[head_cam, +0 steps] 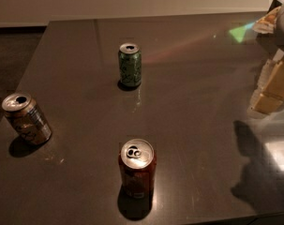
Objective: Move green can near coke can
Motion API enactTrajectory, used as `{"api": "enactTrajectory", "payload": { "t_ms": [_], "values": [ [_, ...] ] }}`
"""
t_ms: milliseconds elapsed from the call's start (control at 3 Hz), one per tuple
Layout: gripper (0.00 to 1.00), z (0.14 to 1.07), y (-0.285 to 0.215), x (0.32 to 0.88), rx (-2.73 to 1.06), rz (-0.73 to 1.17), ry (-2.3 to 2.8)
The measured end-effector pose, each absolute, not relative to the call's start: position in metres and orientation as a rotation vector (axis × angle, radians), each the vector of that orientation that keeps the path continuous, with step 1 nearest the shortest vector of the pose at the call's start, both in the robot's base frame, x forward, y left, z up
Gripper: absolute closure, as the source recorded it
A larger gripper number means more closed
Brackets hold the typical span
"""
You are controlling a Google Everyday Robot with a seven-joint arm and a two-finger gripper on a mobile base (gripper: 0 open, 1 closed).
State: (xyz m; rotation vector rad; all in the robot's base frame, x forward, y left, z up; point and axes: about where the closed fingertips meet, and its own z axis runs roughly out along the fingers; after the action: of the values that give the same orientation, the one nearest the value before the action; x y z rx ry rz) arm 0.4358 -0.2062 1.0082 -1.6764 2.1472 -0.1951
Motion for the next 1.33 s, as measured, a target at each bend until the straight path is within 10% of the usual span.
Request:
{"api": "enactTrajectory", "payload": {
  "t_ms": [1333],
  "values": [
    [0.0, 0.997, -0.149, 0.546, -1.448, -0.105, 2.147]
  ]
}}
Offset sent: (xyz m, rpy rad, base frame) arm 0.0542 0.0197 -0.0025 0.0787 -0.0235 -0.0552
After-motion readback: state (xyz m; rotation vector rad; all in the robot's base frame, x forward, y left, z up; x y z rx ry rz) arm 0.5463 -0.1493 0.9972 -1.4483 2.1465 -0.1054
